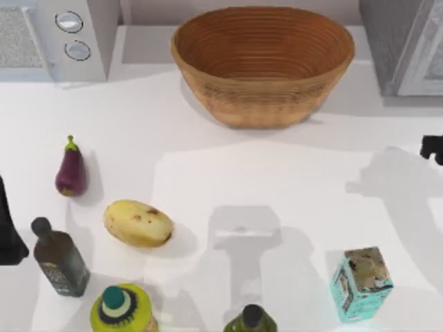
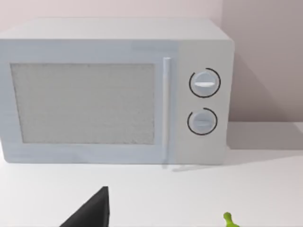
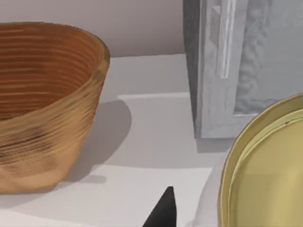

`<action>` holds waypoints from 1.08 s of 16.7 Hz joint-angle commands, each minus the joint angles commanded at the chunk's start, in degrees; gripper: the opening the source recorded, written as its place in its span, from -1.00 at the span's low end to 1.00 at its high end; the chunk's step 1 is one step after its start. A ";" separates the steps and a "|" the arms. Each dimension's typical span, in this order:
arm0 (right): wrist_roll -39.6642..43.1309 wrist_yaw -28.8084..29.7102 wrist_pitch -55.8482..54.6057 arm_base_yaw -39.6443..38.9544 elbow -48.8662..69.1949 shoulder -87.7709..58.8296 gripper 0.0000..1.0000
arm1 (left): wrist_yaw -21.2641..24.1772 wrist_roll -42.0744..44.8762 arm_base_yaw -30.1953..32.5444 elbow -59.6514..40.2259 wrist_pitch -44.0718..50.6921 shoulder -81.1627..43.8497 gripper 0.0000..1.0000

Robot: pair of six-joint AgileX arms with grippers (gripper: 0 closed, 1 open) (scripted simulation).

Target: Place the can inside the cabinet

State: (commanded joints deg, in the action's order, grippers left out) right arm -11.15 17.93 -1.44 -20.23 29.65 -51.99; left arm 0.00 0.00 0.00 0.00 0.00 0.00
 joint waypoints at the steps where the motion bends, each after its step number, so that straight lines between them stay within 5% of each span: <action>1: 1.03 -1.66 0.13 1.87 -2.74 5.83 -1.00 | 0.00 0.00 0.00 0.00 0.00 0.00 1.00; 9: 9.17 -14.74 1.19 16.64 -24.39 45.47 -1.00 | 0.00 0.00 0.00 0.00 0.00 0.00 1.00; 18: 10.99 -17.82 1.44 20.04 -29.53 51.68 -1.00 | 0.00 0.00 0.00 0.00 0.00 0.00 1.00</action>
State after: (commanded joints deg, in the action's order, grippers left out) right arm -0.16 0.10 -0.01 -0.19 0.12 -0.31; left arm 0.00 0.00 0.00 0.00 0.00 0.00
